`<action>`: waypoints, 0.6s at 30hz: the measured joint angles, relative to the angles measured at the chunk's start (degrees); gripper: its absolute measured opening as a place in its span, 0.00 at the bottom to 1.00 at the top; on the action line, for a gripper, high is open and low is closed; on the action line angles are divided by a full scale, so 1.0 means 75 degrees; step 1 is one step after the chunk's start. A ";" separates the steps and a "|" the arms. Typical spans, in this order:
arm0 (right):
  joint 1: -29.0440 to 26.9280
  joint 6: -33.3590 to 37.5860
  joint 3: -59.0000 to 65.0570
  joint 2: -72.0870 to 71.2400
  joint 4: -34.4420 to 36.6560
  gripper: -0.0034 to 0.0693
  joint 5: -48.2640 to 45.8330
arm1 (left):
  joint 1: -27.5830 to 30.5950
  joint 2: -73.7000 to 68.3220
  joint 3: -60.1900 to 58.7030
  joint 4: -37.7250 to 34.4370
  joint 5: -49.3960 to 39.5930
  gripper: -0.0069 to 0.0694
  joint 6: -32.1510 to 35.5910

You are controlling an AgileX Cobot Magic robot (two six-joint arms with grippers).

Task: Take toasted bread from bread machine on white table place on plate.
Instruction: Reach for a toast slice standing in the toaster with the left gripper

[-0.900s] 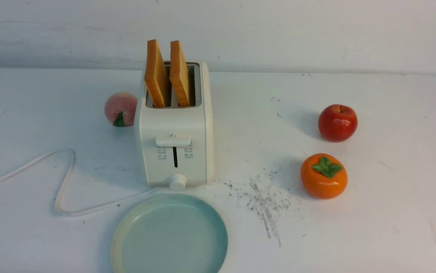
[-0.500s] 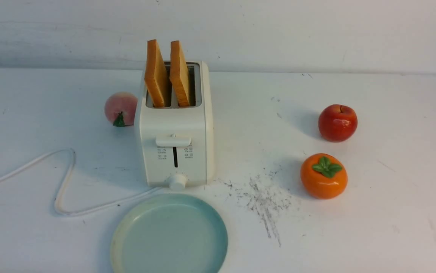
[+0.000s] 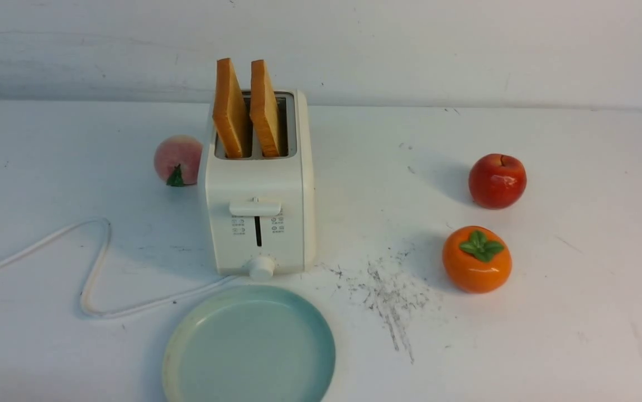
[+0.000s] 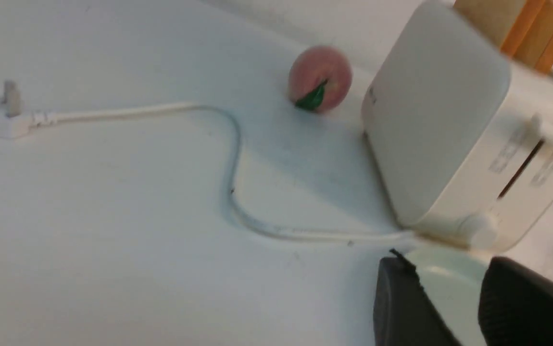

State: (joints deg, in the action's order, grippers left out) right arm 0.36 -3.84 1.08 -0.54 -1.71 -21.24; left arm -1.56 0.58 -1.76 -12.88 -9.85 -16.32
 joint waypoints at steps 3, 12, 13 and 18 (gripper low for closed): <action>0.0000 0.0000 0.0000 0.0000 0.0000 0.38 0.0000 | 0.0000 0.0000 0.0000 -0.0587 0.0400 0.40 -0.0266; 0.0000 -0.0014 0.0000 0.0000 0.0075 0.38 0.0009 | 0.0000 0.0000 0.0000 -0.2722 0.1313 0.40 -0.0788; 0.0000 -0.0077 0.0000 0.0000 0.0229 0.38 0.0062 | 0.0000 0.0000 0.0000 -0.2860 0.1313 0.39 -0.0818; 0.0000 -0.1209 0.0045 0.0000 0.2621 0.38 0.0858 | 0.0000 0.0000 0.0120 -0.3335 0.1313 0.17 -0.0879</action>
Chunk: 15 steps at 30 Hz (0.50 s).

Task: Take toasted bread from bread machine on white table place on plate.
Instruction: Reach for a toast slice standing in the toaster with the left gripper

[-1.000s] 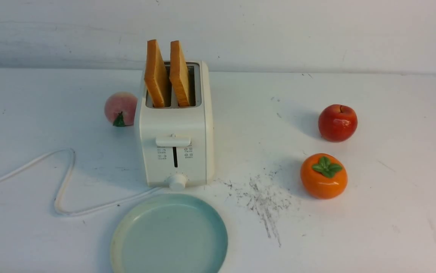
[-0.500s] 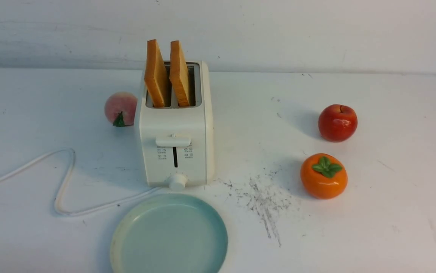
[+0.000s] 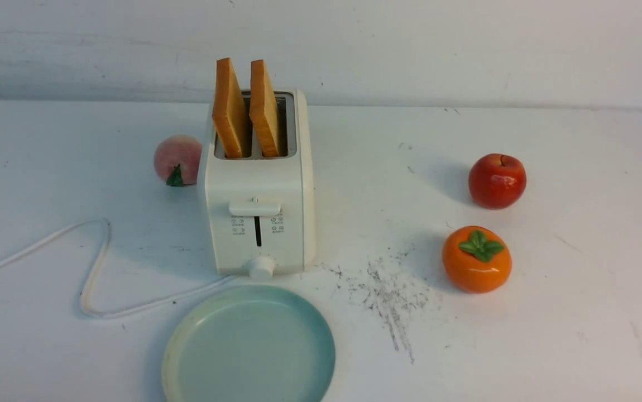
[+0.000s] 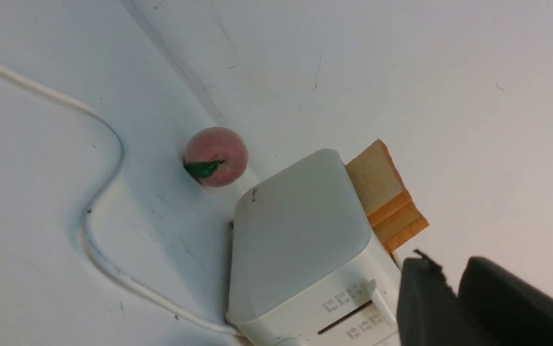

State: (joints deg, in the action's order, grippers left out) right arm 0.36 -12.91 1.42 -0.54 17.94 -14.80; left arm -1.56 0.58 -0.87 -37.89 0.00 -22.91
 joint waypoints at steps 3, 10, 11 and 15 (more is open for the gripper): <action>0.0000 -0.0722 0.0000 0.0000 0.1771 0.38 0.0767 | 0.0000 0.0000 0.0760 -0.0032 -0.0203 0.07 0.0164; 0.0000 -0.0949 0.0000 -0.0002 0.3331 0.38 0.1744 | 0.0000 -0.1337 0.3160 0.0297 -0.2441 0.07 0.1264; 0.0000 -0.0932 0.0000 -0.0002 0.3363 0.38 0.1771 | 0.0000 -0.1893 0.3451 0.0402 -0.3033 0.07 0.1318; 0.0000 -0.0849 0.0000 -0.0002 0.3424 0.38 0.1730 | 0.0000 -0.4051 0.4717 0.1120 -0.4920 0.07 0.1565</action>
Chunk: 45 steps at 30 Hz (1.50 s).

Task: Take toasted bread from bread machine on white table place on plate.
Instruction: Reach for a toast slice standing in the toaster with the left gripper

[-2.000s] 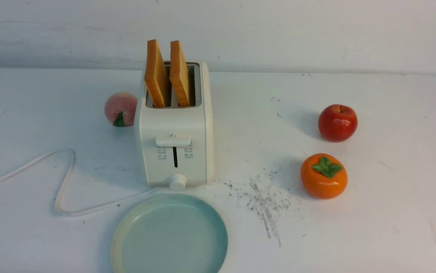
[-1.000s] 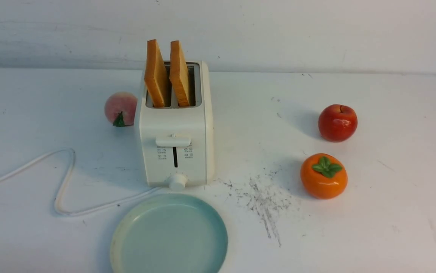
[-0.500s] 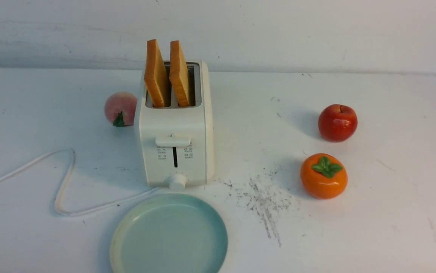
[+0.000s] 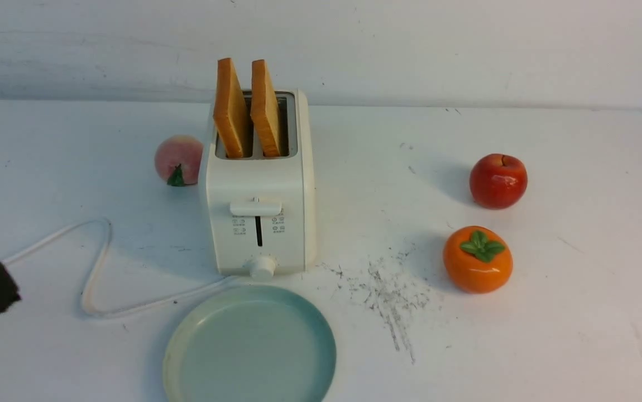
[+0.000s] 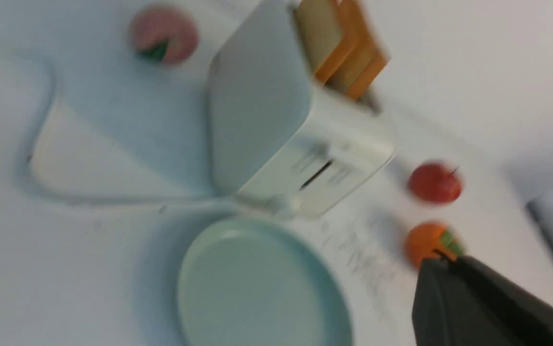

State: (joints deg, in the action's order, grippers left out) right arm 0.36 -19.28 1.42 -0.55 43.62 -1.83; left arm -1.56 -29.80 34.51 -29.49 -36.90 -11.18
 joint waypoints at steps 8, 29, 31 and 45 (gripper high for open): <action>0.0000 0.1917 -0.2229 0.0800 -0.0536 0.14 -0.4625 | -0.0136 -0.4043 0.2812 0.0163 -0.1602 0.07 0.1180; 0.0000 0.4185 -0.3831 0.4084 -0.0447 0.03 -0.7233 | -0.1131 -0.8544 0.6443 0.0299 0.0387 0.56 0.1745; 0.0000 0.4187 -0.3831 0.4084 -0.0441 0.03 -0.7072 | -0.1131 -0.8721 0.6443 0.0275 0.0868 0.66 0.2034; 0.0000 0.4211 -0.3831 0.4084 -0.0376 0.04 -0.6800 | -0.1131 -0.9267 0.6446 0.0023 0.1527 0.32 0.2399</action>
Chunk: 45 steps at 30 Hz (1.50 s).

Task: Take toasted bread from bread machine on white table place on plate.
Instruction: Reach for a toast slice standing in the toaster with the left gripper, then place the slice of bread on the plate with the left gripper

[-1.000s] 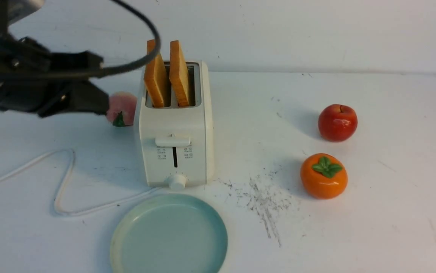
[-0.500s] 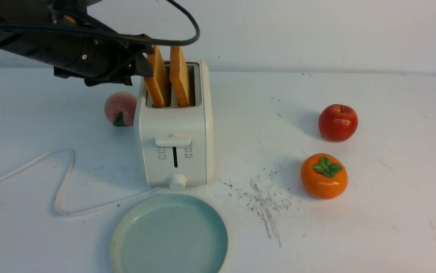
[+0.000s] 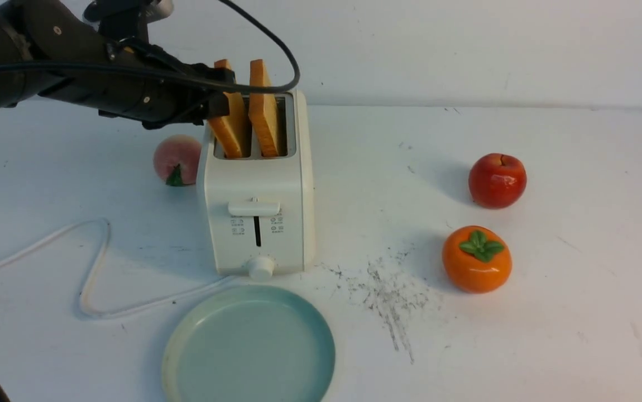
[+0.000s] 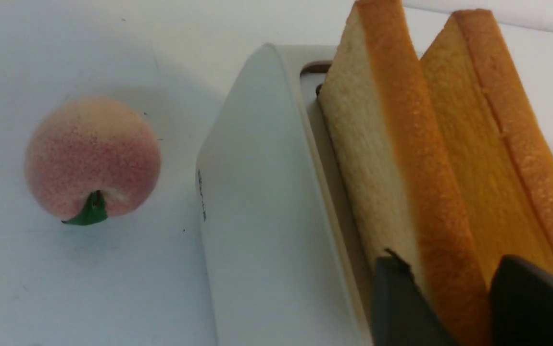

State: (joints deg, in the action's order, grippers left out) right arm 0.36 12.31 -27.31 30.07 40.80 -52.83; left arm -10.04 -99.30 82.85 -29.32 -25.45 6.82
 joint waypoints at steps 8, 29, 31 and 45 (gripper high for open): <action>0.0000 0.0000 0.0000 0.0000 0.0016 0.05 -0.0106 | 0.0000 0.1262 0.0000 0.0085 -0.0549 0.13 0.0015; 0.0000 0.0007 0.0000 0.0000 0.0016 0.06 -0.0119 | 0.0000 0.5975 -0.6063 -0.2197 -0.1196 0.13 0.1021; 0.0000 0.0003 0.0000 0.0000 0.0016 0.06 -0.0119 | 0.0000 0.5827 -0.6617 -0.2928 -0.0893 0.13 0.1401; 0.0000 0.0009 0.0097 0.0000 0.0125 0.07 0.0086 | 0.0000 0.3104 -0.7199 -0.7608 -0.0310 0.16 0.6573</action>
State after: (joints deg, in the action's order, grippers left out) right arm 0.36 12.38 -26.58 30.07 41.74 -52.18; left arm -10.04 -76.02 28.86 -86.38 -27.77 56.12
